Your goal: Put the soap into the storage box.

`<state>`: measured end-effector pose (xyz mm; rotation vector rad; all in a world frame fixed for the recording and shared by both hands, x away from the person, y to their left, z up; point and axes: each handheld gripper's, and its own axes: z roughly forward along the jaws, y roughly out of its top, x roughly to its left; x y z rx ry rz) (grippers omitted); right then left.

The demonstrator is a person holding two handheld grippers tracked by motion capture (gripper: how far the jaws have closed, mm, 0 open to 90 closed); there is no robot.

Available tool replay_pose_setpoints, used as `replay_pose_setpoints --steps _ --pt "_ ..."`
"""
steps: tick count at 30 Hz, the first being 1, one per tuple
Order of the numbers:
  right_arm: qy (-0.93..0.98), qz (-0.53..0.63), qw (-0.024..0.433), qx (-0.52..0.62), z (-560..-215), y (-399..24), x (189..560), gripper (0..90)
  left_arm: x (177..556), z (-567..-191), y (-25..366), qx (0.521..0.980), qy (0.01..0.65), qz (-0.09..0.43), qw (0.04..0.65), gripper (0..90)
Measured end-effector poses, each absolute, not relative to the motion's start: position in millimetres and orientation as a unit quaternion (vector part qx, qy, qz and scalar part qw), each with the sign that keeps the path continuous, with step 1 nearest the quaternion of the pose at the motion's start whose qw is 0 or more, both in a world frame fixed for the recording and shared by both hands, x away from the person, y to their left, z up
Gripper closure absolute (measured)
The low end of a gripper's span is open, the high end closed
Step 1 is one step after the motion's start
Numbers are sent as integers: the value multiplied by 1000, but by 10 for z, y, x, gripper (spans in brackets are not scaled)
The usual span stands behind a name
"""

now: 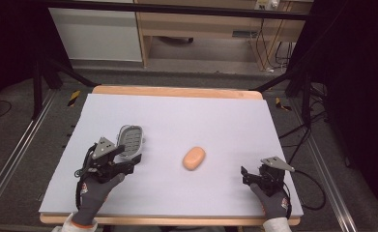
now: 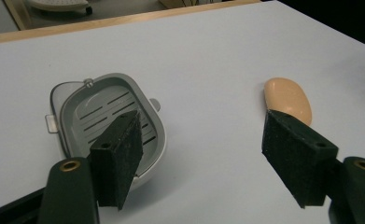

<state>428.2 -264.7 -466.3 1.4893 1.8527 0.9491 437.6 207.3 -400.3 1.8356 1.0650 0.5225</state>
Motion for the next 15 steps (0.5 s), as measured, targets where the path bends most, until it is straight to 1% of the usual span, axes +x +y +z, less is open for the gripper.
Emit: replay_pose_setpoints --steps 15 --pt "694 355 286 557 -4657 -2639 4290 76 4508 -3946 1667 763 408 205 457 278"
